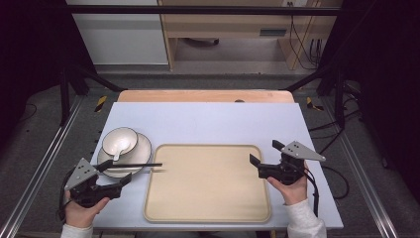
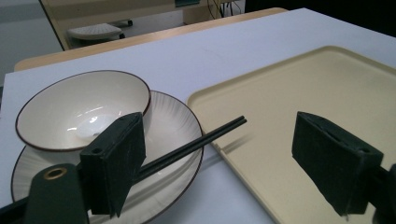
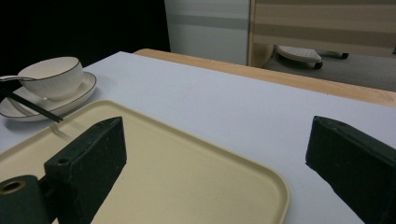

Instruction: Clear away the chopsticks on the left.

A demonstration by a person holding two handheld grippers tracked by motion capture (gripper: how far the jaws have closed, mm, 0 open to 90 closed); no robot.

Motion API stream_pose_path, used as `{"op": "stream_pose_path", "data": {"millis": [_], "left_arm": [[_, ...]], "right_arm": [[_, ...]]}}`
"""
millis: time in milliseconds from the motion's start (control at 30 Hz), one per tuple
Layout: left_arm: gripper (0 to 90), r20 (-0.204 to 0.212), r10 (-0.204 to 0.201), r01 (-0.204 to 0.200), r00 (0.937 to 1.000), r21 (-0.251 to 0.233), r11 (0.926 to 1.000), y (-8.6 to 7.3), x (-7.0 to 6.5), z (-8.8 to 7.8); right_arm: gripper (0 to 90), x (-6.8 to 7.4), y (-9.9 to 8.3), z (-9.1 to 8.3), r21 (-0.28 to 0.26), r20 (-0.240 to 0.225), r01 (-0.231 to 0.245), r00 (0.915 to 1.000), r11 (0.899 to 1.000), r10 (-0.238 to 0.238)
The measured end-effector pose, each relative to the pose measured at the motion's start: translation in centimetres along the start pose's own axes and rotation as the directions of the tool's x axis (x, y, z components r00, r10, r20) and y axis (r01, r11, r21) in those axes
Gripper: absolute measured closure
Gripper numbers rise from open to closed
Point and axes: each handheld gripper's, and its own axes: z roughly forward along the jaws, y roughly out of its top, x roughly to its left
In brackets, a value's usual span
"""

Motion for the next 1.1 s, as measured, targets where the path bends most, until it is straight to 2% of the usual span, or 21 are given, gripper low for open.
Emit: {"op": "stream_pose_path", "data": {"millis": [133, 267, 367, 500, 633, 867, 1100], "left_arm": [[18.6, 0.000, 0.000, 0.000, 1.0000, 0.020, 0.9998, -0.9, 0.5, -0.7], [18.9, -0.009, 0.010, -0.010, 0.9999, 0.049, 0.9987, -1.3, 0.8, -0.6], [19.5, -0.022, 0.035, -0.033, 0.9991, 0.091, 0.9953, -1.6, 1.1, 0.1], [21.5, -0.052, 0.039, -0.033, 0.9979, 0.121, 0.9921, -2.1, 1.7, 1.1], [26.0, -0.076, 0.034, -0.024, 0.9965, 0.130, 0.9912, -2.5, 2.3, 2.1], [31.6, -0.102, 0.060, -0.044, 0.9929, 0.155, 0.9869, -3.0, 3.3, 3.7], [34.9, -0.108, 0.078, -0.058, 0.9910, 0.174, 0.9830, -3.3, 3.8, 4.4]], "right_arm": [[5.3, 0.0, 0.0, 0.0, 0.006, 0.000, -0.005, 1.0000, 1.000, 0.005], [5.4, 0.1, 0.0, 0.2, 0.008, 0.000, -0.005, 1.0000, 1.000, 0.005], [5.5, 0.1, -0.1, 0.3, 0.016, -0.001, -0.006, 1.0000, 1.000, 0.006], [5.8, 0.1, -0.2, 0.6, 0.023, -0.001, -0.007, 1.0000, 1.000, 0.007], [5.9, 0.3, -0.3, 0.8, 0.029, -0.002, -0.003, 1.0000, 1.000, 0.003], [5.8, 0.4, -0.3, 0.8, 0.034, -0.009, -0.006, 0.9999, 0.999, 0.006], [5.8, 0.4, -0.2, 0.9, 0.033, -0.008, -0.009, 0.9999, 0.999, 0.009]]}}
